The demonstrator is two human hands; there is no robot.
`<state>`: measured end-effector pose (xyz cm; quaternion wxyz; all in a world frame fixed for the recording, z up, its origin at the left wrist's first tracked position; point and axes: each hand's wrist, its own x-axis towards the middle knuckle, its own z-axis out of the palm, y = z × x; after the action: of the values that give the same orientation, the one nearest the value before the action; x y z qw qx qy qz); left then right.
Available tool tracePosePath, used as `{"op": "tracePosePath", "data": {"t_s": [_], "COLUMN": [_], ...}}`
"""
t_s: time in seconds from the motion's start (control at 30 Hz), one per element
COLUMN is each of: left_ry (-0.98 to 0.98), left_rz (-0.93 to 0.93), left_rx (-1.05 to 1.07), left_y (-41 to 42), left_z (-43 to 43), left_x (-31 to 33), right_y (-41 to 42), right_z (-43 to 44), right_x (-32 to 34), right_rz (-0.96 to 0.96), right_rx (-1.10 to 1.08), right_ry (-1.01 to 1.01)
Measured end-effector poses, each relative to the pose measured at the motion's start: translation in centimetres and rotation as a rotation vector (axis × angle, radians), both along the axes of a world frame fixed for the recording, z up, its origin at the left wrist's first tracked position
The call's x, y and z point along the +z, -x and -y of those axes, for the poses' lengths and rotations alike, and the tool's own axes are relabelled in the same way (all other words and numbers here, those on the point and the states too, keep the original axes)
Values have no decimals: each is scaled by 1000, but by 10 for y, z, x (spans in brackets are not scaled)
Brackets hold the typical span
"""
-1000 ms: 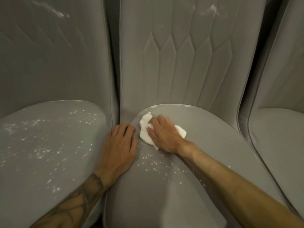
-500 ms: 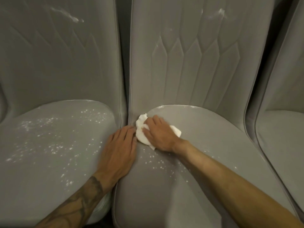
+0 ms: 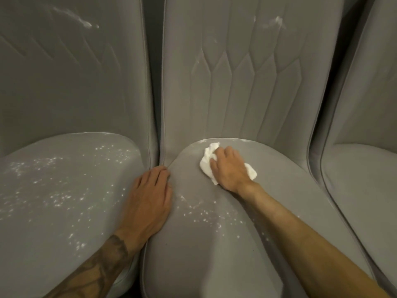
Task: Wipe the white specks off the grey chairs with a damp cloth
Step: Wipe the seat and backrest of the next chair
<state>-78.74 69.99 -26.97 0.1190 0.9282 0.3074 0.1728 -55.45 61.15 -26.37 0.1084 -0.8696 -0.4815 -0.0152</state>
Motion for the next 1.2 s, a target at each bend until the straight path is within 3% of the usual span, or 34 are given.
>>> {"op": "tracePosePath", "data": {"t_s": [0.07, 0.23, 0.3, 0.4, 0.47, 0.67, 0.8, 0.9, 1.1, 1.2], "left_ry": [1, 28, 26, 20, 19, 4, -13, -19, -45, -50], "left_rz": [-2, -7, -7, -8, -10, 1, 5, 16, 25, 35], "left_rx": [2, 10, 5, 1, 5, -2, -11, -11, -9, -7], "left_y": [-2, 0, -2, -2, -2, 0, -1, -1, -1, -1], "left_z": [-1, -1, 1, 1, 0, -4, -5, -6, -6, -5], "left_x": [0, 1, 2, 2, 2, -7, -8, -8, -8, -7], "right_y": [8, 17, -18, -60, -57, -18, -67, -56, -11, -52], "right_z": [5, 42, 62, 85, 83, 111, 139, 132, 152, 176], "right_x": [-3, -7, -3, 0, -2, -8, 2, -3, -5, 7], "right_rz": [13, -25, 4, 79, 161, 84, 9, 73, 78, 49], "right_rx": [-86, 236, 132, -222, -295, 121, -227, -409, 76, -178], "right_ry": [-18, -42, -3, 131, 198, 33, 41, 59, 0, 48]}}
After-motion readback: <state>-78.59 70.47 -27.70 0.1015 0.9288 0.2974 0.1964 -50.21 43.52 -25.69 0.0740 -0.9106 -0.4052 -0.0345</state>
